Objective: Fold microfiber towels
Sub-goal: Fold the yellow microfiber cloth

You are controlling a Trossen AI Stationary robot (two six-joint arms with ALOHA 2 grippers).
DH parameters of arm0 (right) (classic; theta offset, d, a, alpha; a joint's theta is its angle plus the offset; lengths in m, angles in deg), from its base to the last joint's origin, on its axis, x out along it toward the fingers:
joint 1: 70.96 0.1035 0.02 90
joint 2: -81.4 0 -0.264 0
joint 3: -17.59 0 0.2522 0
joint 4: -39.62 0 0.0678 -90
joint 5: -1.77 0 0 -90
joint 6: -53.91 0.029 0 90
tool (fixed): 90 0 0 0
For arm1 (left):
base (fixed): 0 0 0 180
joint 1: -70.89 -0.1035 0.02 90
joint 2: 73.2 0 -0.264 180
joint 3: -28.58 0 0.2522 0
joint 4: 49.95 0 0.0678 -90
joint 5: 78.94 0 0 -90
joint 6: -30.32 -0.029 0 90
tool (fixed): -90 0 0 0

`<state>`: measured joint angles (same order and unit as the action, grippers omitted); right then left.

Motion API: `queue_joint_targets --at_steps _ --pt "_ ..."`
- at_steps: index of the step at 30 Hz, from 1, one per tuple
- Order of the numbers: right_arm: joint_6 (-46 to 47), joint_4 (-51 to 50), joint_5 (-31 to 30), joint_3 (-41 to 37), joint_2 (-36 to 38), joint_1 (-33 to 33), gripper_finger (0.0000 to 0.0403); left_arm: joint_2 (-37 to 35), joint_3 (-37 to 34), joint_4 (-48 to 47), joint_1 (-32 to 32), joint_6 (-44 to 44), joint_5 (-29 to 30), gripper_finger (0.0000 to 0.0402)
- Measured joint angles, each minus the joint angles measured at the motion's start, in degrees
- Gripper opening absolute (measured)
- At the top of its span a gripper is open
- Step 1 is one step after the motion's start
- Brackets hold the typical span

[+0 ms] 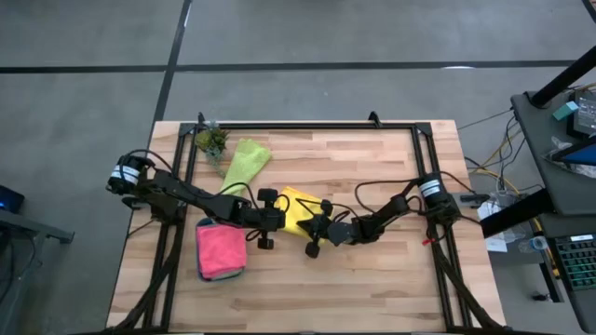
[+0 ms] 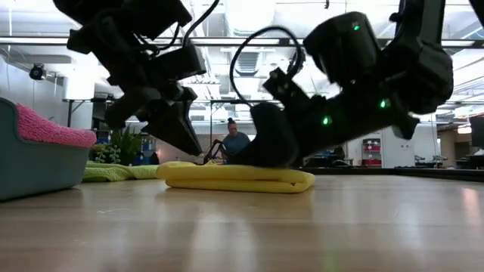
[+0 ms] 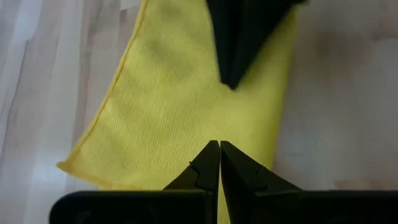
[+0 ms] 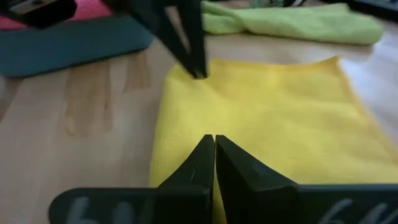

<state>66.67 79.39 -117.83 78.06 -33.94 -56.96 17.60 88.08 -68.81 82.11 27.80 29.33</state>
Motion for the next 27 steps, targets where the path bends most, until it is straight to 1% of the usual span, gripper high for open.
queue_joint_targets --at_steps 5,11,18,22,27 --pt "0.15 0.36 4.08 0.74 -2.48 -0.01 0.0009 0.71 -1.16 -0.24 -0.13 0.78 0.28 0.0" --pt "0.26 -1.49 4.12 0.6 -2.41 0.35 0.0009 3.16 -1.18 -0.24 -0.32 0.85 0.35 0.0" --pt "0.87 -6.27 4.05 0.51 -1.69 0.75 0.0009 6.98 -0.96 -0.49 -0.35 0.67 0.81 0.0" --pt "0.85 -6.82 3.98 0.41 -1.21 0.95 0.0009 7.07 -0.67 -0.86 -0.35 0.65 1.02 0.0" --pt "0.25 -8.36 4.29 0.19 0.9 1.0 0.0009 3.95 -0.84 -2.51 -0.39 -0.31 1.29 0.0"
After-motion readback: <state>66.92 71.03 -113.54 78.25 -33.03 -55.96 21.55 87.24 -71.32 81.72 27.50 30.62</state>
